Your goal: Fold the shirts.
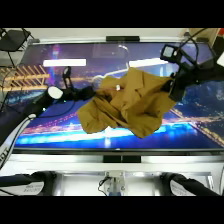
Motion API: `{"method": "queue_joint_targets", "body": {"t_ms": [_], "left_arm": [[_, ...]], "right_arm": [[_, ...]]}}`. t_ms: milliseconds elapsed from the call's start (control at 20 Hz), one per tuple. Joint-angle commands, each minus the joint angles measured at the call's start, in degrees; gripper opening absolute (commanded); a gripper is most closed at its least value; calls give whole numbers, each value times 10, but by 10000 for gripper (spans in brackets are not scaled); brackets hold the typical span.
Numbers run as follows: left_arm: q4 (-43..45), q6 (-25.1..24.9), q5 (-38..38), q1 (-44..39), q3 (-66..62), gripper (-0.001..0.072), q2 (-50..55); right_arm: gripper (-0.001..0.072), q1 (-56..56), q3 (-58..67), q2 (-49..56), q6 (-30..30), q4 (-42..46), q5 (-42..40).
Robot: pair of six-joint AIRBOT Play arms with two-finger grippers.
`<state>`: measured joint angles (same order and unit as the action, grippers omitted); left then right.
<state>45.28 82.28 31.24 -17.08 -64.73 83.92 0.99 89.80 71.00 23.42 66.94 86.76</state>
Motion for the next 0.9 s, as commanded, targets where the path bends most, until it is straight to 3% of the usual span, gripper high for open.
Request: {"method": "queue_joint_targets", "body": {"t_ms": [0,650,850], "left_arm": [[13,-2,3,24,-25,52,-3],[13,-21,39,21,-92,52,-81],[13,-22,37,-11,-115,52,-123]], "right_arm": [[51,-2,0,-9,3,-19,25],[51,-2,0,-9,14,10,13],[50,12,1,-9,14,-23,13]]}}
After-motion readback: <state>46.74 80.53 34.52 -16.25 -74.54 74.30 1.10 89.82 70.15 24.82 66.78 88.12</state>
